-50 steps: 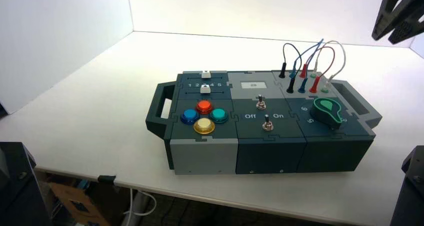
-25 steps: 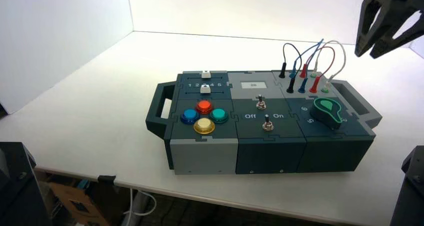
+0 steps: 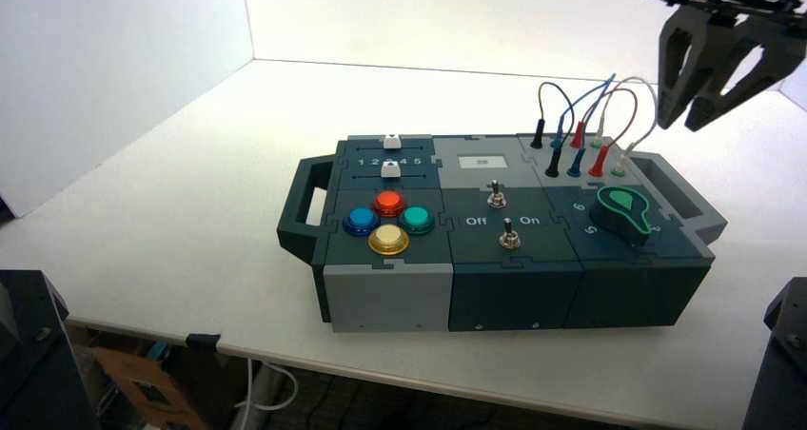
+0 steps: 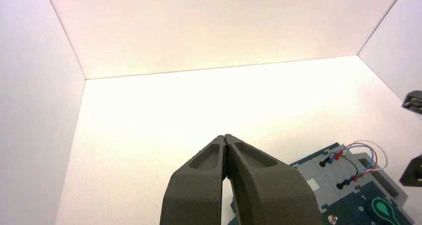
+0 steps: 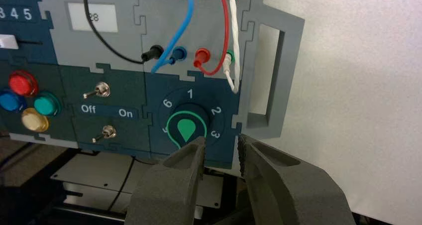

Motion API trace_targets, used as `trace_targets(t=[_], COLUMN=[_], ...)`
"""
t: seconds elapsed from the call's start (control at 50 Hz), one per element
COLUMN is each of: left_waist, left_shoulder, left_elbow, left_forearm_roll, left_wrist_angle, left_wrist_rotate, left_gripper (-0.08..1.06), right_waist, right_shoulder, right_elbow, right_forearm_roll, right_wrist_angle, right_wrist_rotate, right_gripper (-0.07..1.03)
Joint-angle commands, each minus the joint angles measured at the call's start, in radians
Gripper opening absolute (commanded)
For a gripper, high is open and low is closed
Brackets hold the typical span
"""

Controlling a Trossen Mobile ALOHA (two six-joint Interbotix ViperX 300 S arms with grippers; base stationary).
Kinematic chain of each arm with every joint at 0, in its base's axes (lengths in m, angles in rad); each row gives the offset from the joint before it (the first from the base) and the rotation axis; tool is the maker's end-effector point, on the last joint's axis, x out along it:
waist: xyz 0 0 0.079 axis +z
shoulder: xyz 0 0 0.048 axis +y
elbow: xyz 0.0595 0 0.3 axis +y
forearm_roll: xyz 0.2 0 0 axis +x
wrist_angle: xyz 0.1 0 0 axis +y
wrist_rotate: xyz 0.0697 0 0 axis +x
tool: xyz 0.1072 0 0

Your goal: Pull the white wire.

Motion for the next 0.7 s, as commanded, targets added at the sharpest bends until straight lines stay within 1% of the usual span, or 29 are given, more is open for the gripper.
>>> trace_targets(t=[0.02,0.26,0.56,0.7], left_waist=[0.000,0.002,0.002,0.000], left_shoulder=[0.006,0.021,0.028,0.029], left_elbow=[-0.029,-0.028,-0.032,-0.035], left_forearm_roll=[0.000,0.000,0.002,0.002], left_wrist_angle=[-0.011,-0.012,-0.012,-0.011], left_wrist_rotate=[0.008,0.015,0.020,0.021], left_gripper=[-0.03,-0.03,-0.03,-0.03], right_waist=[-0.005,-0.005,-0.005,-0.005], right_shoulder=[0.028,0.117,0.213,0.258], right_elbow=[-0.048,-0.097,-0.092,-0.104], right_forearm_roll=[0.005,0.005,0.005,0.005], right_wrist_angle=[-0.002,0.000,-0.002,-0.005], right_wrist_rotate=[-0.011,-0.031,-0.055,-0.066], right_gripper=[0.37,0.37,0.37,0.37])
